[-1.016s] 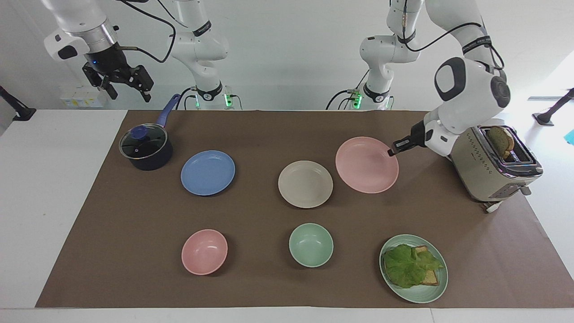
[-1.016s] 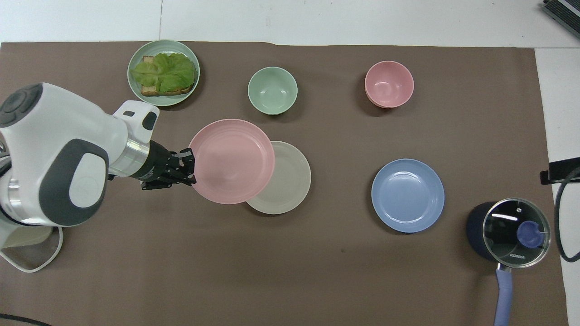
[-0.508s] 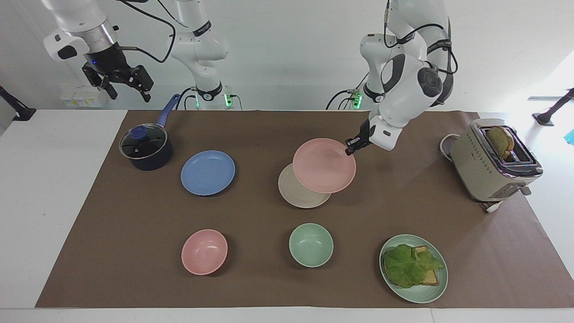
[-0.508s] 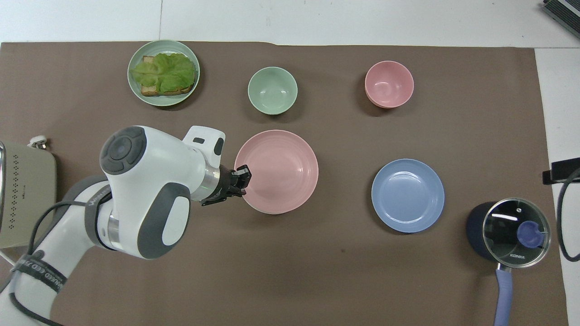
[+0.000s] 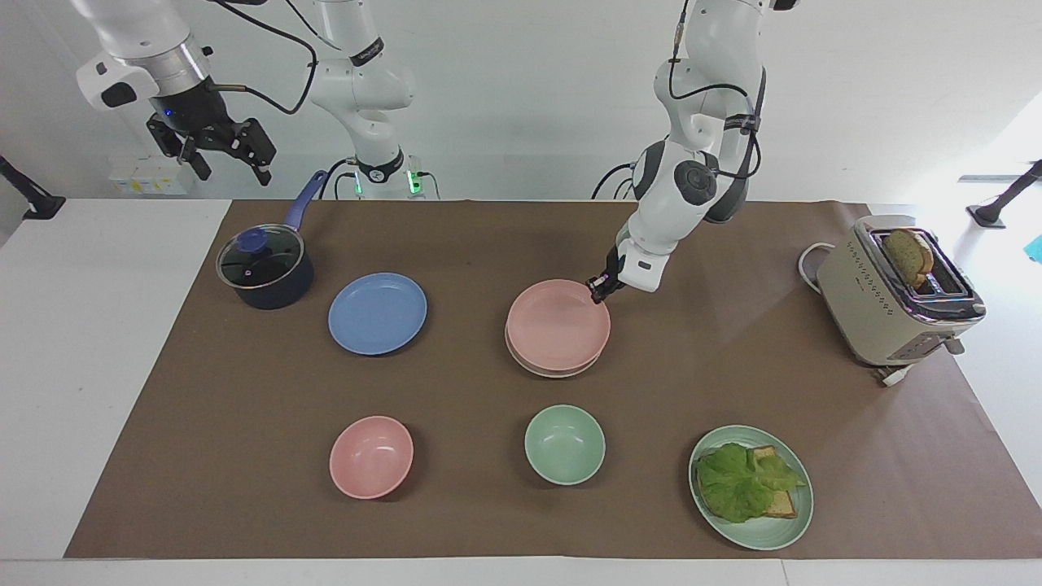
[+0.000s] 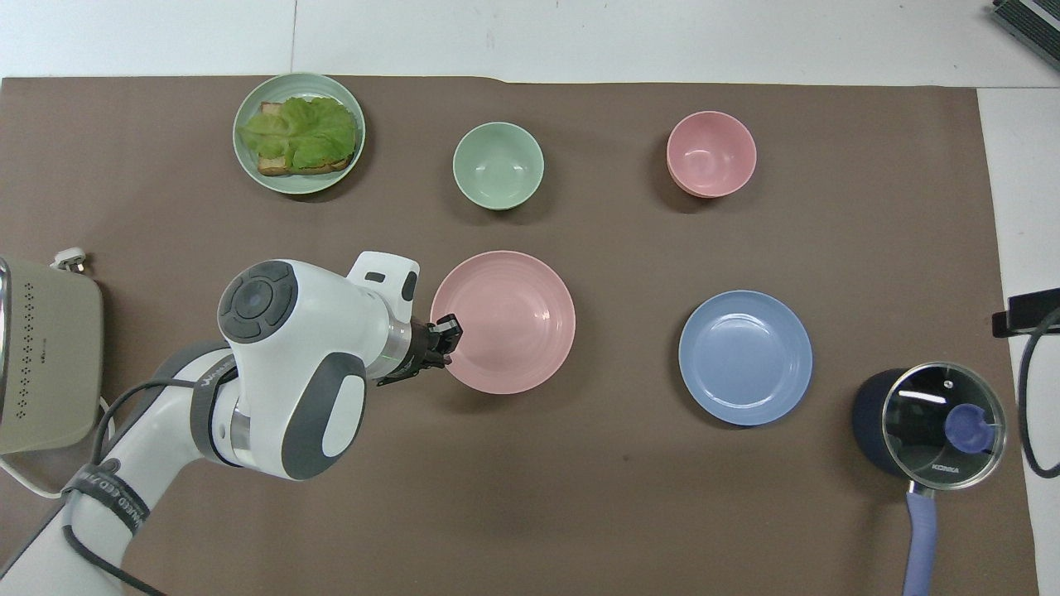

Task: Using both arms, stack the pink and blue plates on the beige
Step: 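Carry the pink plate with the left gripper onto the beige plate, then open the left gripper to release the pink plate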

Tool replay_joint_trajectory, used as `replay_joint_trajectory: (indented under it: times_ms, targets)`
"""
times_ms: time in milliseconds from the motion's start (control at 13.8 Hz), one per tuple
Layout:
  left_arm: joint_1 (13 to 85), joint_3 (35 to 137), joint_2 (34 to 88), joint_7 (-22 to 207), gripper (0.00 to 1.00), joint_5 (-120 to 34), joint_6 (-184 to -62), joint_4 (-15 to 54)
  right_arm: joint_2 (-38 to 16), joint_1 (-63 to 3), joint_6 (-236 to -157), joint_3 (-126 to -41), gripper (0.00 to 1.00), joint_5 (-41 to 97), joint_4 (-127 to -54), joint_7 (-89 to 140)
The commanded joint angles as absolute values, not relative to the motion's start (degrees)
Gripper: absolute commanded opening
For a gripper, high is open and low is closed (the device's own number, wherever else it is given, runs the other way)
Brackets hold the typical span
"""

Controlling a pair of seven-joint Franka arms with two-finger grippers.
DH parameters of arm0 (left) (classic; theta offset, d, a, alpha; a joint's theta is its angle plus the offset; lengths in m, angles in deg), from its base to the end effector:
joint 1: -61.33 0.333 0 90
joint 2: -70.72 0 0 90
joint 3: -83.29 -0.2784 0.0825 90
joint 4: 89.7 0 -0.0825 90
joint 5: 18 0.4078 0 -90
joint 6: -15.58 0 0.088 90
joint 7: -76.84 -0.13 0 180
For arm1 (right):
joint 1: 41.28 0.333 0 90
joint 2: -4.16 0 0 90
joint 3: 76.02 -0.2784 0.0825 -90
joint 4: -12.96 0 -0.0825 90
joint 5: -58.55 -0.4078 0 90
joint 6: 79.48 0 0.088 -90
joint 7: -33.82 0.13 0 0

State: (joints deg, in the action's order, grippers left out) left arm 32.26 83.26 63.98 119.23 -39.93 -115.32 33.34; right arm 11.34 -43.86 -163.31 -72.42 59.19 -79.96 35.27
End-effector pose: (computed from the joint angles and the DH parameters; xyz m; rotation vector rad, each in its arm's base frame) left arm 0.4938 -0.2915 0.2763 2.8021 0.6895 -0.2241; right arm 0.5278 -0.0606 0.5991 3.1323 -0.2095 -0.0529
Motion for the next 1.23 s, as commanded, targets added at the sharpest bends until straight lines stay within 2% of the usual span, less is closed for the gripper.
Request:
replay_joint_trajectory:
  times_ms: [0, 73, 145, 218, 725, 870, 1161]
  targets:
    - [31.6, 82.7, 65.2, 118.5, 0.00, -40.9, -116.6, 34.8, 12.3, -44.4, -163.8, -72.7, 1.00, 58.9, -80.9, 35.9]
    - [31.6, 82.7, 65.0, 118.4, 0.03, -40.9, -116.6, 34.7, 12.4, -44.4, -163.8, -72.7, 1.00, 58.9, -80.9, 35.9]
    - [31.6, 82.7, 65.0, 118.2, 0.46, -40.9, -116.6, 34.7, 12.3, -44.4, -163.8, -72.6, 1.00, 58.9, -80.9, 35.9]
    - [31.7, 82.7, 65.0, 118.2, 0.99, -40.9, -116.7, 34.6, 12.3, -44.4, -163.8, -72.6, 1.00, 58.9, -80.9, 35.9]
    - [33.8, 82.1, 64.6, 117.0, 1.00, -38.0, -112.7, 30.3, 12.3, -44.5, -164.7, -72.6, 1.00, 58.9, -81.3, 36.1]
    - [37.6, 82.1, 64.9, 114.6, 1.00, -33.8, -104.9, 25.2, 12.3, -44.9, -165.5, -72.6, 1.00, 58.8, -82.1, 35.9]
    - [45.8, 82.1, 65.4, 106.9, 1.00, -29.7, -91.4, 13.9, 11.5, -45.5, -175.4, -72.7, 1.00, 58.7, -89.8, 35.6]
